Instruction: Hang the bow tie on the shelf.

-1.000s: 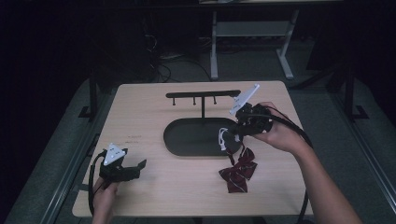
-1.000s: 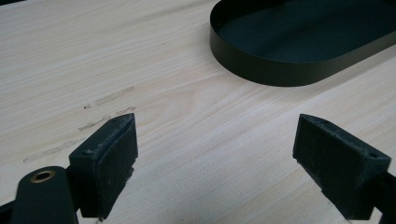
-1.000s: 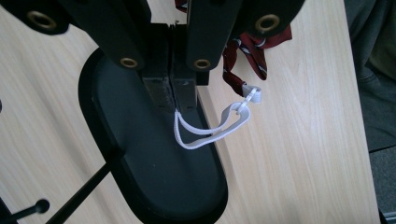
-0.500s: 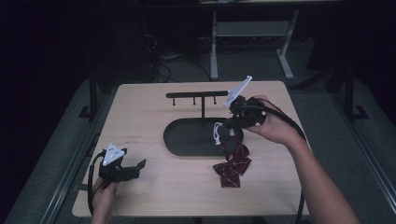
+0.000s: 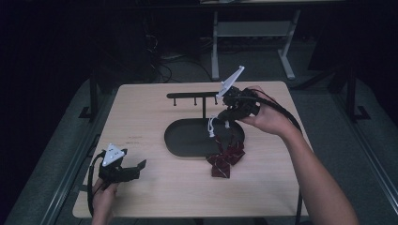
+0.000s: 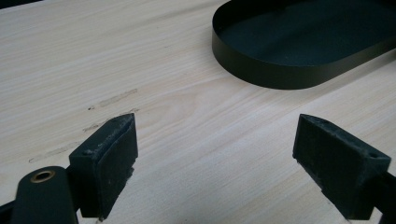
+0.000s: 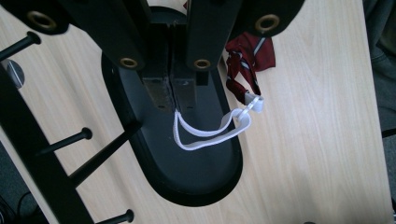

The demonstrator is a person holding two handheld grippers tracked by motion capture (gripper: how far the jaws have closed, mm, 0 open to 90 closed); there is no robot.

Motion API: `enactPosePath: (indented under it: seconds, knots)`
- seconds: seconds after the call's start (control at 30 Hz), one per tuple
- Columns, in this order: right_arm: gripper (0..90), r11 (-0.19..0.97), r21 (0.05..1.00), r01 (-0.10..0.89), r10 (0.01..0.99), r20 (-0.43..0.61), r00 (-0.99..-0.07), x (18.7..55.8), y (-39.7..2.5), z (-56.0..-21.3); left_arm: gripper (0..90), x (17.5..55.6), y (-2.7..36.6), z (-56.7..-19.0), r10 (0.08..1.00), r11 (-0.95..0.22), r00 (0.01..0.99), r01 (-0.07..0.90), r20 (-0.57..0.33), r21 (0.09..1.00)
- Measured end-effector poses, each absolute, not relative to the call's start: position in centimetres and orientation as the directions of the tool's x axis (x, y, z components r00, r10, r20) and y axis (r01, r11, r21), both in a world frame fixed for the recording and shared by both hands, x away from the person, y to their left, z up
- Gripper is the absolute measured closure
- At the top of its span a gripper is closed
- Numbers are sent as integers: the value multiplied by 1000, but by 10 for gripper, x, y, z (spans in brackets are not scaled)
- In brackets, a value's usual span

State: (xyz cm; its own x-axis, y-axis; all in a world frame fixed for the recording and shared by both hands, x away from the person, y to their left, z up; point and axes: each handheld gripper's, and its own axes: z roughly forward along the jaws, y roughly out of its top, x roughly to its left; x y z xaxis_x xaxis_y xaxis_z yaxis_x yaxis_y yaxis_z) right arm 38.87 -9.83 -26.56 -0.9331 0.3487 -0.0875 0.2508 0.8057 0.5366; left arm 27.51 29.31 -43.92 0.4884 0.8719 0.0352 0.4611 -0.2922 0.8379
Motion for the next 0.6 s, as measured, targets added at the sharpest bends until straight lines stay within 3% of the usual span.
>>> enactPosePath:
  seconds: [0.6]
  knots:
    - [884,800,532,277,377,-87,-922,411,-91,-253,136,275,295,-438,876,-279,482,460,27,843]
